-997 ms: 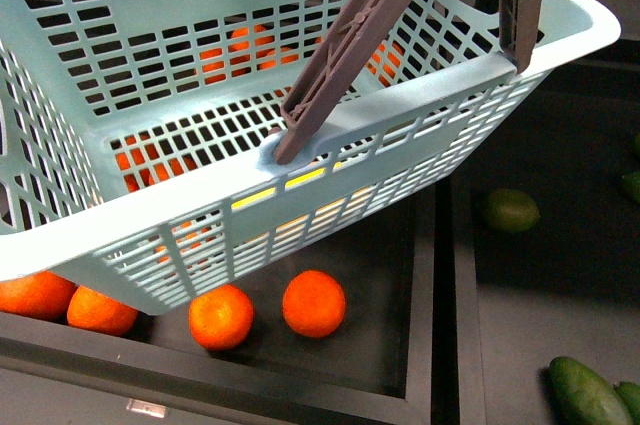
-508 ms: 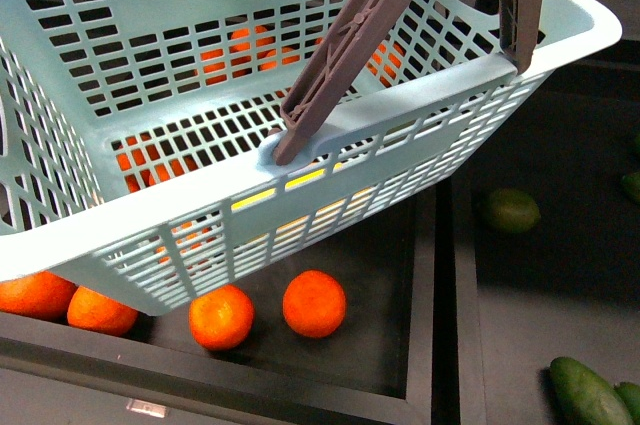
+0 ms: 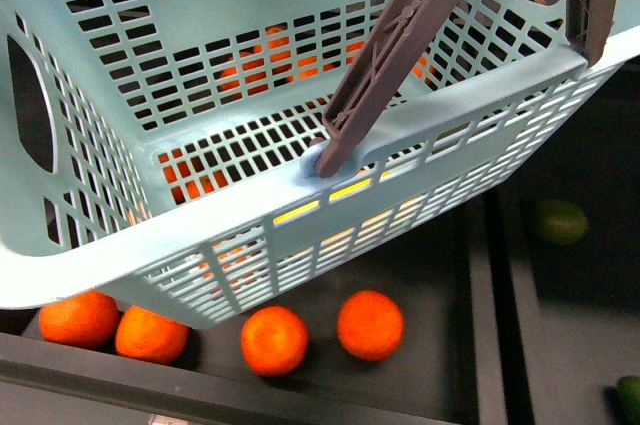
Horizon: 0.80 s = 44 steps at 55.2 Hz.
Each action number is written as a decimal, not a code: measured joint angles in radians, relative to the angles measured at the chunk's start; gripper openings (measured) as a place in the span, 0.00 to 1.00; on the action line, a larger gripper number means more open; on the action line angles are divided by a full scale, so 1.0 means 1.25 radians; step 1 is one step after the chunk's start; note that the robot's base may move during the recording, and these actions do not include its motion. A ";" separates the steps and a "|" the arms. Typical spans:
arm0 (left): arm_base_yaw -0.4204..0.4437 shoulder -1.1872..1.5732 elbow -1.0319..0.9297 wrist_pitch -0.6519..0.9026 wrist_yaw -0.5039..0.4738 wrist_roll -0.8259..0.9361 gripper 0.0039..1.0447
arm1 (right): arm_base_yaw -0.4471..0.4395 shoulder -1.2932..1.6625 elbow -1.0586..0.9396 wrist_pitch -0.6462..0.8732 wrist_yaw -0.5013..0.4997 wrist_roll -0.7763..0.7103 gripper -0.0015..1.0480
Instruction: Pick mango and avocado into basket
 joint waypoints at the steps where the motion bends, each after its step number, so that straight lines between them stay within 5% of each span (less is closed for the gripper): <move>1: 0.000 0.000 0.000 0.000 0.000 -0.001 0.06 | 0.000 0.000 0.000 -0.001 -0.001 0.000 0.93; 44: 0.010 0.000 0.000 0.000 -0.012 0.012 0.06 | 0.000 0.000 0.000 -0.002 -0.001 0.000 0.93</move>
